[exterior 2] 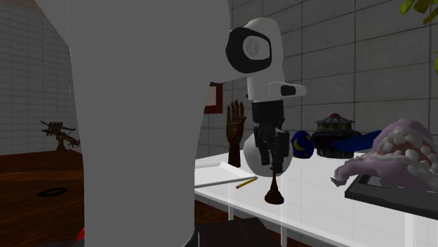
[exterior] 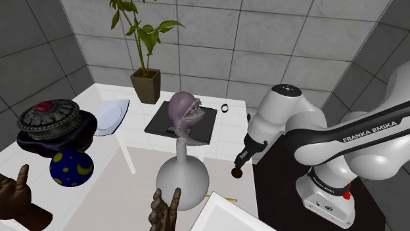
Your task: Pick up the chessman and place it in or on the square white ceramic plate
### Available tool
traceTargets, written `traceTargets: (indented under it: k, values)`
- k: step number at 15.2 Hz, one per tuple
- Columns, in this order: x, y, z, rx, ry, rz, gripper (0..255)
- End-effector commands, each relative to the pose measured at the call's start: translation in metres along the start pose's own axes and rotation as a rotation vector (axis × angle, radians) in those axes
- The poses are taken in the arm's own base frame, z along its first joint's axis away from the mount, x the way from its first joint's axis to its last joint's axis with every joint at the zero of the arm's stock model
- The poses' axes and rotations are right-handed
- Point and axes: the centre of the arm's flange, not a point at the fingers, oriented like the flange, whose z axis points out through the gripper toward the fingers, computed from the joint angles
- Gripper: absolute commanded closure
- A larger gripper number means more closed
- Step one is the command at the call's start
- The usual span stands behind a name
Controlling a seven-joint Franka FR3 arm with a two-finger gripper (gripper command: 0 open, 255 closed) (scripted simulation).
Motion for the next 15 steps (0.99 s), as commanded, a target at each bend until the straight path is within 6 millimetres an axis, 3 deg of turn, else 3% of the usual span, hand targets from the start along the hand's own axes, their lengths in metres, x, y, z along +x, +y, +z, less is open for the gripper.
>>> traceTargets:
  k: [1, 9, 15]
  values:
    - [0.0, 0.0, 0.0, 0.0, 0.0, 0.0, 255]
    - [0.0, 0.0, 0.0, 0.0, 0.0, 0.0, 255]
    - [0.004, -0.002, -0.031, 0.0, 0.0, 0.0, 255]
